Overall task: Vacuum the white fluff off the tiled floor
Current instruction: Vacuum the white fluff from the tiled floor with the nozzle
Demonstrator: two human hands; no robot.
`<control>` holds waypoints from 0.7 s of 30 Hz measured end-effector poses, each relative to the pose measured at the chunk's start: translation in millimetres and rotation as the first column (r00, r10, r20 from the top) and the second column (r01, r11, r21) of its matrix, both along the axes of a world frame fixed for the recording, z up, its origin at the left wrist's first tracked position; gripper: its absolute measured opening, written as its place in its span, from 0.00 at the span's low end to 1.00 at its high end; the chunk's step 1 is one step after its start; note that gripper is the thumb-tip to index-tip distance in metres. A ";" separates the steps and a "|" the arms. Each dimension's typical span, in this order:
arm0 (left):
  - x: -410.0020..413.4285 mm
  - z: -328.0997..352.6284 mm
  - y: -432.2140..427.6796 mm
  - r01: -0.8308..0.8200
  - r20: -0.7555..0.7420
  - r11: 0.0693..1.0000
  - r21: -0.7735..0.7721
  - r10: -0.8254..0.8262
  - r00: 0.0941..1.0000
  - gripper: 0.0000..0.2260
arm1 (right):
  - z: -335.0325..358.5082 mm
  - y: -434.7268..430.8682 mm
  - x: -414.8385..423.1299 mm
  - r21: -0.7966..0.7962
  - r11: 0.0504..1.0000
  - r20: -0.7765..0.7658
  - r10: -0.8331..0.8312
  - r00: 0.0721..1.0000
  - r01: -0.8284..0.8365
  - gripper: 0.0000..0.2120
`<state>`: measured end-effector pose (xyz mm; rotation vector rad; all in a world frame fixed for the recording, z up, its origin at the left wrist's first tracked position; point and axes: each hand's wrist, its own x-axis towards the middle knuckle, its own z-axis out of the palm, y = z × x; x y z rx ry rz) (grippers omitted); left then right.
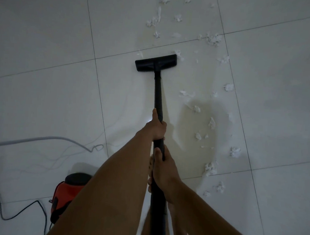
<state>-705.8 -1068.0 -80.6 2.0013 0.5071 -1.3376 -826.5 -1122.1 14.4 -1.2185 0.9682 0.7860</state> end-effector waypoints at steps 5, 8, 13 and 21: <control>13.1 -4.8 4.2 0.006 0.001 1.000 0.006 -0.006 1.000 0.35 | -5.3 4.5 11.1 -0.008 1.000 -0.002 0.016 1.000 -0.016 0.16; 21.9 -9.2 4.5 0.012 0.007 1.000 0.007 -0.012 1.000 0.35 | -7.3 3.8 20.6 -0.007 1.000 0.005 0.027 1.000 -0.027 0.15; 43.6 -12.7 8.5 0.009 0.003 1.000 0.006 -0.009 1.000 0.36 | -4.7 6.3 42.3 -0.003 0.999 0.009 0.034 0.999 -0.034 0.13; 93.5 -2.0 23.5 0.032 -0.026 0.999 0.012 -0.032 0.999 0.36 | 12.2 21.8 94.8 0.014 1.000 -0.067 -0.018 0.998 0.019 0.16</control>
